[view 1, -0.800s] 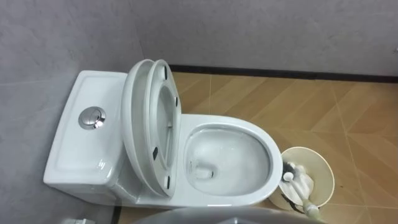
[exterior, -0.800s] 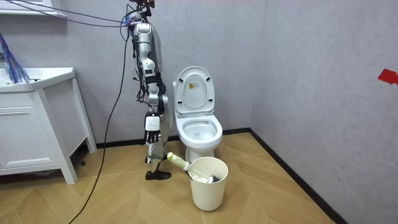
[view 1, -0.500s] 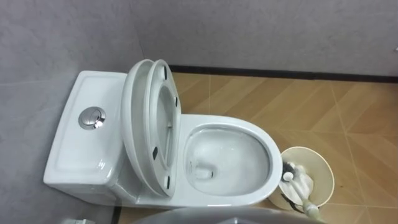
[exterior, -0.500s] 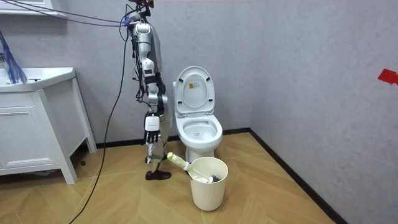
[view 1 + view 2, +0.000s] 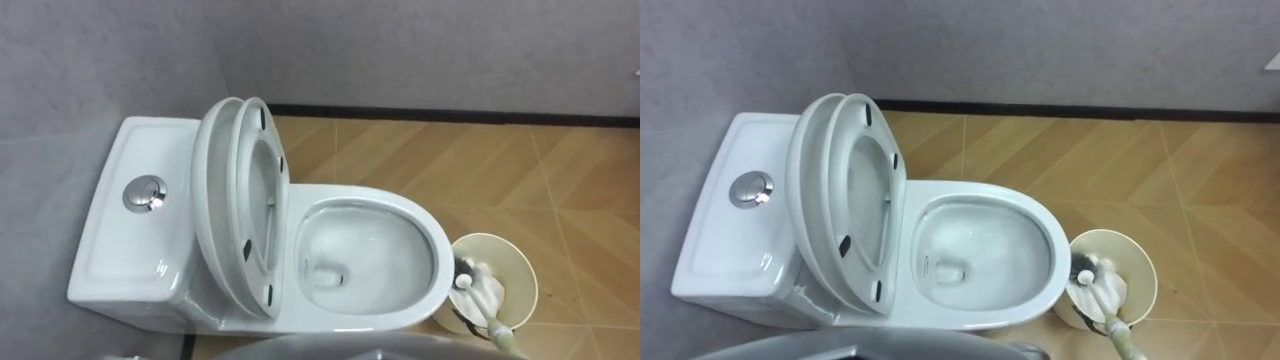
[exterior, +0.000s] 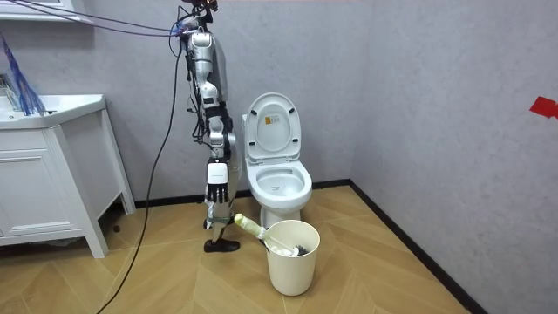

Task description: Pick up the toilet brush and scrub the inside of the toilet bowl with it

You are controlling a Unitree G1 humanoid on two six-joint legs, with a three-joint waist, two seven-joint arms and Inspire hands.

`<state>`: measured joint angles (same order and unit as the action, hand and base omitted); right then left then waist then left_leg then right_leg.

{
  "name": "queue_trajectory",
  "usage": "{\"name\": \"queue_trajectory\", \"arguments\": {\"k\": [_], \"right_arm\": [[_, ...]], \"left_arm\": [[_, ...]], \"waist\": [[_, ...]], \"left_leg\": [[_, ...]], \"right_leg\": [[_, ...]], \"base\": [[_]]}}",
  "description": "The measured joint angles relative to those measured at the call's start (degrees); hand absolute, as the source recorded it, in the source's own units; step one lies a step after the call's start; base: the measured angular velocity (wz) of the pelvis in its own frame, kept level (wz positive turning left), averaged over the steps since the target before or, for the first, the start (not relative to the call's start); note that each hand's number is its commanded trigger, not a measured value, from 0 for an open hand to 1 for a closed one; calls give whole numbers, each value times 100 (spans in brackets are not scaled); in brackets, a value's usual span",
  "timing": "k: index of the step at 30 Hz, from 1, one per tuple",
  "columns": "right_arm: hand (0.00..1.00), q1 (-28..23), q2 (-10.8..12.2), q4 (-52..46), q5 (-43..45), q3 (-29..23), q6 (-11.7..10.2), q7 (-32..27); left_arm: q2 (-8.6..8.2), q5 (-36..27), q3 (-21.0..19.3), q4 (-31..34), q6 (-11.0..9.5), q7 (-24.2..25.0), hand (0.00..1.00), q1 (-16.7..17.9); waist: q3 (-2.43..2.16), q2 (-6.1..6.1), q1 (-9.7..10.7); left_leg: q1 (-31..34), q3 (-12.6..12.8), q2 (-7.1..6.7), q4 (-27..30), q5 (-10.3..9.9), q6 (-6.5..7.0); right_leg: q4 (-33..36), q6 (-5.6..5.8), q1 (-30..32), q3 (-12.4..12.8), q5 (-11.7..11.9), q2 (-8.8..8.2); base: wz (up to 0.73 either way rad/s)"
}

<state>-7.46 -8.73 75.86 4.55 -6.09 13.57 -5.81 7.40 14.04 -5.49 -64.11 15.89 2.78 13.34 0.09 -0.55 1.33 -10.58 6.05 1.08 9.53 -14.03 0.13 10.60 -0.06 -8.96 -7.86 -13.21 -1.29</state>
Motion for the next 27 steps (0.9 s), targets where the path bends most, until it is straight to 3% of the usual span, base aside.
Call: {"name": "queue_trajectory", "arguments": {"k": [6, 9, 11, 14, 22, 27], "right_arm": [[0, -59, 0, -413, -61, -399, -335, -723], [0, -60, 6, -985, -192, -436, -609, -1178], [0, -21, 25, -1250, -222, -420, -894, -1452], [0, -45, 36, -1710, -202, -419, -1099, -1626], [0, 122, 30, -2303, -238, -423, -1493, -2205], [0, 486, 9, -2293, -347, -349, -1674, -2558]], "left_arm": [[8, 7, -4, 9, -258, -232, 0, -13], [9, 4, -6, 10, -410, -386, 0, 21], [13, -3, -6, 45, -569, -486, 0, -24], [27, -3, -48, 61, -770, -513, 0, -54], [101, -339, -44, 48, -1151, -589, 0, -205], [185, -336, 20, 47, -1327, -618, 0, -490]], "waist": [[-5, -1, -8], [-8, 2, -6], [-40, -31, -22], [-51, -54, -25], [-56, -41, -20], [-16, 1, -23]], "left_leg": [[8, 59, 6, 11, 1, 0], [58, 168, 25, 15, 1, 0], [115, 170, 29, 25, 1, 0], [133, 180, 29, 25, 2, 1], [438, 231, 39, 133, 3, 0], [899, 174, 49, 344, 2, 2]], "right_leg": [[28, 0, 64, 105, 0, 16], [39, -6, 129, 178, 21, 35], [21, -7, 206, 188, 52, 42], [10, -7, 225, 183, 60, 38], [28, -14, 471, 208, 123, 43], [176, -26, 875, 139, 146, 23]], "base": [[-6], [-16], [0], [0], [-4], [7]]}}
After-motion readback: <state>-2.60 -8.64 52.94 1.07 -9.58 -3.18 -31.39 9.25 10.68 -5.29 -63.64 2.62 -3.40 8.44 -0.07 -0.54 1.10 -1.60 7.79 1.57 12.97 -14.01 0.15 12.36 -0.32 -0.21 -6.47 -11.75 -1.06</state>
